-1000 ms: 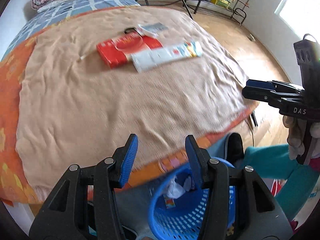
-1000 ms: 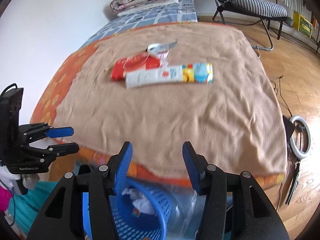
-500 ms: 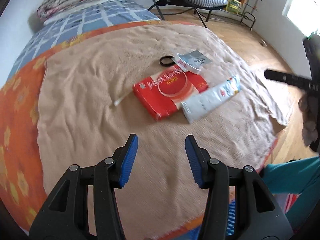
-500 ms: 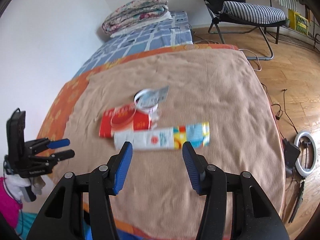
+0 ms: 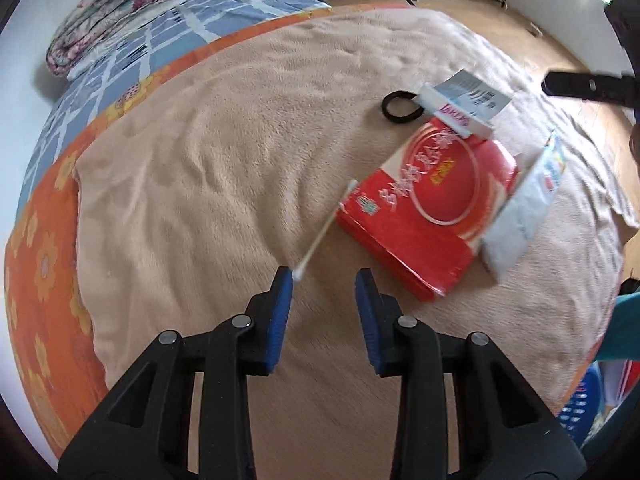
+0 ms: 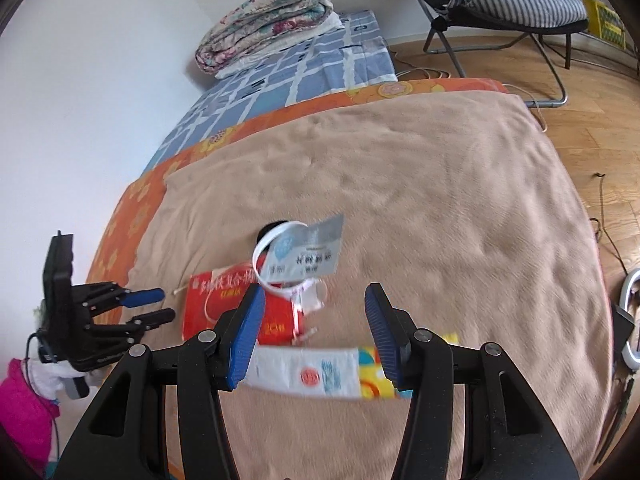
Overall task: Collect trash
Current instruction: 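Grasp the cotton swab with the left tool while the right tool grasps the white label tag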
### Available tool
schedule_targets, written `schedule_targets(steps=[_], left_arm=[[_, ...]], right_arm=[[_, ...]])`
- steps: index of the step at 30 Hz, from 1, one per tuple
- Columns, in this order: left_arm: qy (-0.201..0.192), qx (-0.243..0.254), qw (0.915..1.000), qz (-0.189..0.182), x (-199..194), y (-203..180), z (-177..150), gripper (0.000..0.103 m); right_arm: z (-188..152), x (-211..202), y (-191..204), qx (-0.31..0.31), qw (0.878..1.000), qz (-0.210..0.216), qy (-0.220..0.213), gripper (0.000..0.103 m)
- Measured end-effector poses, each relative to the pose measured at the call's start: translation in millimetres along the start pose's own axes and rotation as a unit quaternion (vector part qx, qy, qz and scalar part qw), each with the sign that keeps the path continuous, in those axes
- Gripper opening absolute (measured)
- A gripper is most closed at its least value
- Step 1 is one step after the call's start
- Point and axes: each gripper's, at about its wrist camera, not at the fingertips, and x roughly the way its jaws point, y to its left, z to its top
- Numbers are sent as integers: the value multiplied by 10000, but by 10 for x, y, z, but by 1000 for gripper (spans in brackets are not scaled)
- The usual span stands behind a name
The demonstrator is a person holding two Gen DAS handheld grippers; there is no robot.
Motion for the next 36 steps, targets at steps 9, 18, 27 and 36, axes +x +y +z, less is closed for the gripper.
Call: schedule_targets(steps=[9, 18, 27, 36], left_arm=[[-8, 163, 9999, -1, 195, 11, 118, 25], [-119, -181, 9997, -72, 188, 90, 128, 13], [-121, -162, 9998, -82, 162, 103, 80, 11], [-118, -14, 9999, 5, 237, 41, 174, 11]], right_arm=[[144, 307, -158, 390, 9991, 153, 53, 51], [187, 542, -242, 726, 9969, 279, 154, 50], [217, 619, -151, 683, 9970, 323, 189, 15], [247, 535, -126, 561, 9981, 260, 22, 3]])
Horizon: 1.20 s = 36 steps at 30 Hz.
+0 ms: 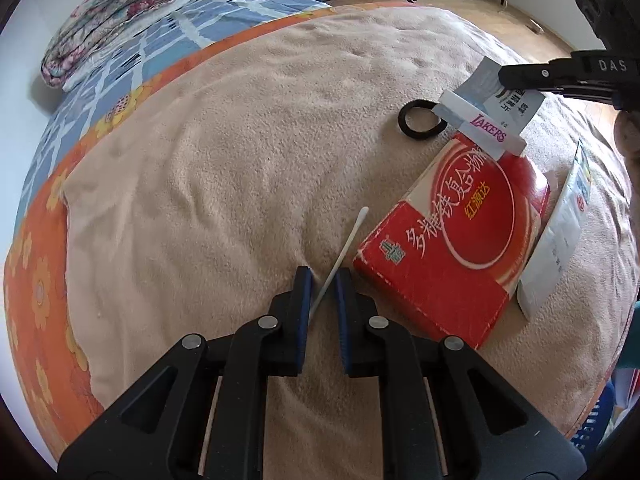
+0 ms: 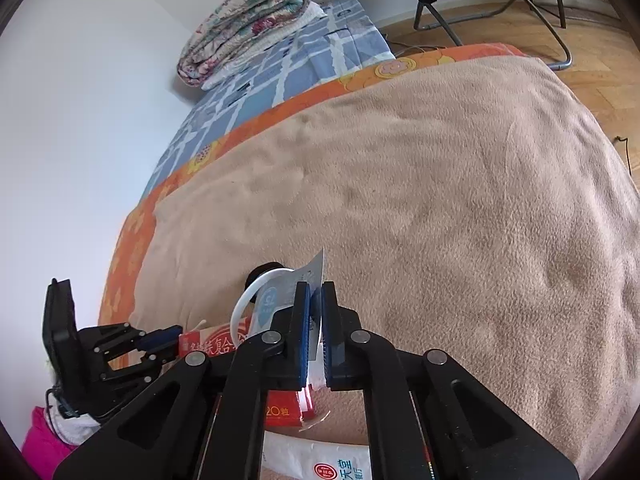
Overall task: Collect trash
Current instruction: 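Grasp the cotton swab with the left tool while the right tool grasps the white label tag, then lift the cotton swab with the left tool while the right tool lifts the label tag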
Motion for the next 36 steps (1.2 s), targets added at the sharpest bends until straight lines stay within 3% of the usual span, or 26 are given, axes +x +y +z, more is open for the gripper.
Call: schedule_targets(steps=[11, 15, 20, 26, 36], left_arm=[[-251, -716, 9967, -302, -184, 260, -194, 3], [-169, -437, 9985, -265, -181, 160, -172, 3], [-10, -192, 9997, 133, -25, 41, -44, 4], [-80, -307, 9994, 113, 51, 101, 86, 4], [-353, -567, 9978, -32, -147, 172, -37, 1]], right_arm=[[38, -310, 217, -414, 9980, -128, -469, 0], [16, -362, 330, -641, 9965, -159, -518, 0], [20, -304, 349, -671, 9964, -190, -489, 0], [-1, -292, 362, -718, 9962, -167, -463, 0], [-24, -389, 430, -841, 9946, -178, -583, 0]])
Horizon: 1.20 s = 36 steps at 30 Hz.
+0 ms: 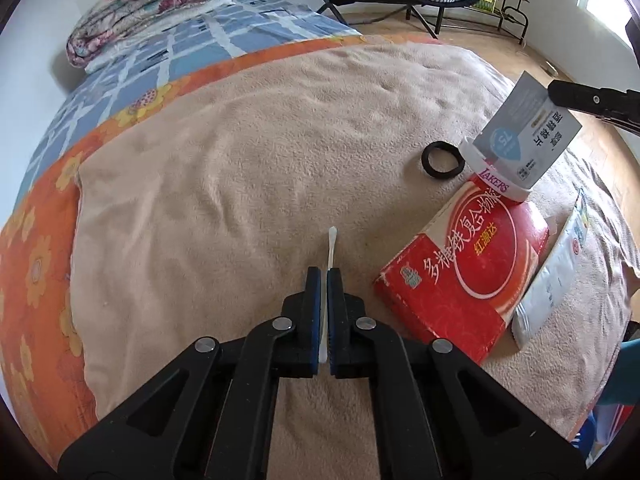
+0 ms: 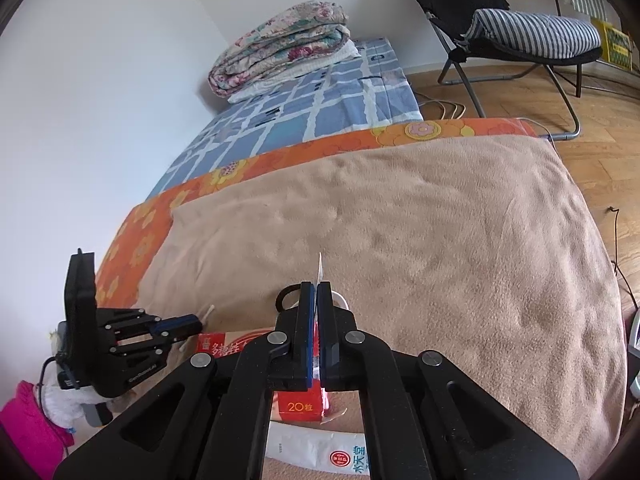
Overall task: Collect trash
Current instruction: 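Lift the cotton swab with the left tool while the right tool lifts the label tag, then carry the swab and tag over the blue basket and open both tools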
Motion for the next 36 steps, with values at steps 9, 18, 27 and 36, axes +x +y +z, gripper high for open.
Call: schedule_targets(steps=[9, 18, 27, 36], left_arm=[[320, 427, 9978, 401, 152, -198, 78, 1], [655, 296, 9954, 638, 230, -124, 212, 23], [724, 526, 9951, 417, 258, -214, 223, 0], [354, 234, 9988, 251, -116, -141, 187, 0]], right_arm=[[-18, -21, 62, -96, 10000, 9, -4, 0], [-3, 1, 68, -130, 9998, 140, 34, 0], [-13, 1, 50, -42, 9999, 96, 38, 0], [-3, -109, 95, -113, 9998, 119, -72, 0]])
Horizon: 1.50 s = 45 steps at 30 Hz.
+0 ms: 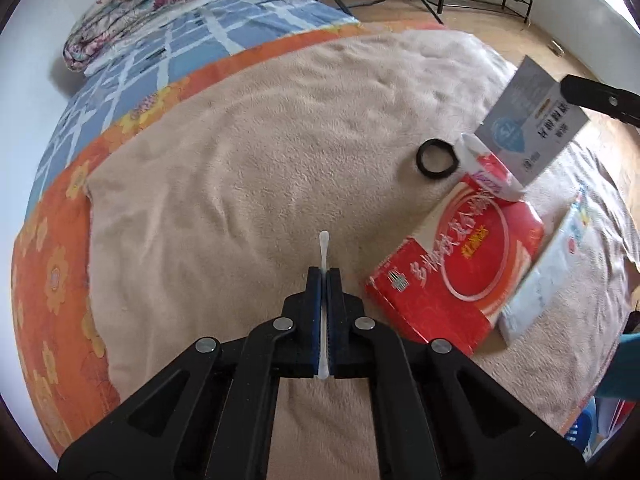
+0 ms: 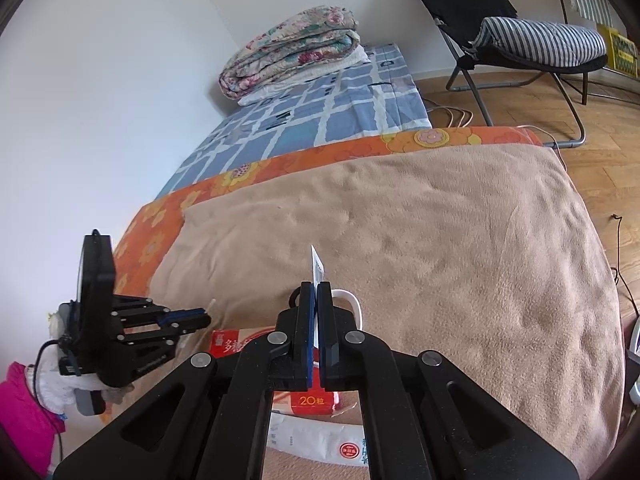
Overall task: Collect trash
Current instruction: 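Carry the swab and tag over the blue basket and open both tools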
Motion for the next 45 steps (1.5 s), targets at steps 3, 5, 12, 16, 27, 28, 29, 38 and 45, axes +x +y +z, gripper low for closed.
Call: schedule_targets(steps=[3, 5, 12, 16, 27, 28, 29, 38, 45], left_arm=[[-103, 45, 9999, 4, -155, -49, -32, 0], [-196, 42, 9998, -32, -267, -84, -60, 0], [-424, 23, 9987, -267, -663, -287, -266, 0], [-551, 78, 9976, -417, -908, -483, -436, 0], [-675, 306, 9938, -824, -1405, -1182, -1137, 0], [-676, 309, 9934, -878, -1435, -1234, -1199, 0], [-672, 305, 9931, -916, -1457, -1272, -1248, 0], [-432, 433, 9913, -1164, -1511, -1732, -1841, 0], [-170, 522, 9890, -1374, -1441, -2020, -2248, 0]], right_arm=[[11, -77, 35, -42, 10000, 18, -50, 0], [13, -146, 57, -43, 10000, 40, -69, 0], [-81, -514, 164, -116, 9998, 149, -53, 0], [-206, -798, 228, -157, 9996, 233, -58, 0], [-819, -1483, 465, -296, 9987, 402, 117, 0], [-911, -1555, 502, -347, 9985, 408, 142, 0], [-964, -1595, 522, -376, 9983, 406, 156, 0], [-1695, -1964, 759, -678, 9957, 411, 472, 0], [-2214, -2056, 851, -784, 9928, 447, 790, 0]])
